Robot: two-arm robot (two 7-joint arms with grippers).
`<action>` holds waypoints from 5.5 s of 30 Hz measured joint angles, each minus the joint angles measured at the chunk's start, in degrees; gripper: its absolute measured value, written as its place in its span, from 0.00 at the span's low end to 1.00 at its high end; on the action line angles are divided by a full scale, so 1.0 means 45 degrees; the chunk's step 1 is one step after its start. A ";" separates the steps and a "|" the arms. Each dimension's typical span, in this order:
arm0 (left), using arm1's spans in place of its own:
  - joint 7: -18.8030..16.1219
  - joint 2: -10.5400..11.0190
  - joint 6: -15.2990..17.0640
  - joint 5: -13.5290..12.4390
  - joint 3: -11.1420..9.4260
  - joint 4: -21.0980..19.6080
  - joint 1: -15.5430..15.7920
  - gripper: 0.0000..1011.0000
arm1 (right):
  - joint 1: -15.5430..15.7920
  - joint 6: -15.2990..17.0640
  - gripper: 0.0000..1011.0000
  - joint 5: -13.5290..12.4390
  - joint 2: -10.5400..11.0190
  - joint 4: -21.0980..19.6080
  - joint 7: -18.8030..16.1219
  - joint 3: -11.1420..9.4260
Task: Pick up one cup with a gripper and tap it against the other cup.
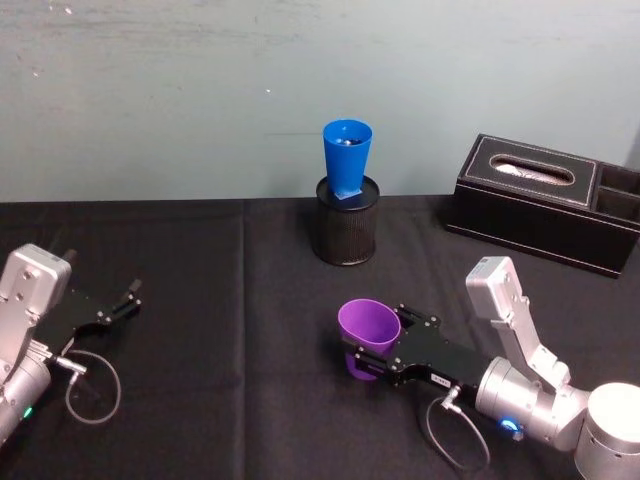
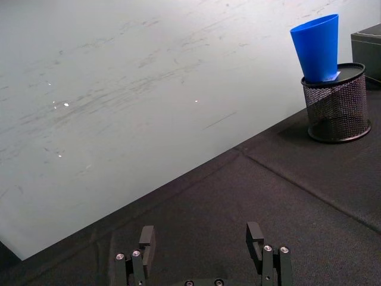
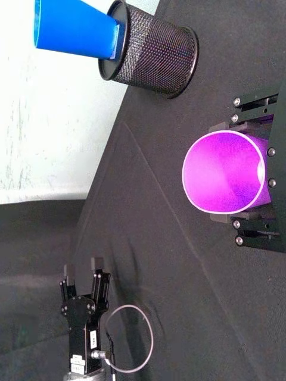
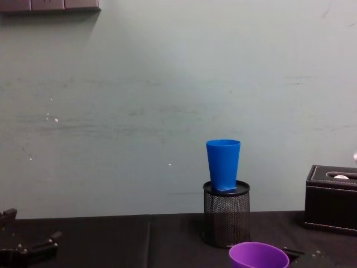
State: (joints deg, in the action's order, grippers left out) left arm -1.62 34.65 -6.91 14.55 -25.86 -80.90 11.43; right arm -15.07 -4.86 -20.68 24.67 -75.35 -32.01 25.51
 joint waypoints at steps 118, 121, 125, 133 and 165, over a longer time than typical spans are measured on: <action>0.0000 0.0000 0.0000 0.0000 0.0000 0.0000 0.0000 0.99 | -0.1372 0.4102 0.71 -0.0936 0.1036 -0.2956 0.0856 0.0207; 0.0000 0.0000 -0.0001 0.0000 0.0000 0.0000 0.0000 0.99 | -0.1372 0.4102 0.71 -0.0936 0.1035 -0.2956 0.0856 0.0206; 0.0000 -0.0001 0.0000 -0.0001 0.0000 0.0000 0.0000 0.99 | -0.1373 0.4102 0.71 -0.0936 0.1036 -0.2957 0.0856 0.0206; 0.0000 -0.0001 0.0000 -0.0001 0.0000 0.0000 0.0000 0.99 | -0.1373 0.4102 0.71 -0.0936 0.1036 -0.2956 0.0856 0.0206; 0.0000 0.0000 -0.0001 0.0000 0.0000 0.0000 0.0001 0.99 | -0.3619 0.4390 0.71 -0.1407 0.0176 -0.1343 0.0840 0.0385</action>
State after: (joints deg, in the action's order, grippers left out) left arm -1.62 34.64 -6.91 14.55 -25.86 -80.90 11.44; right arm -31.36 14.90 -27.01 25.46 -81.40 -28.23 27.24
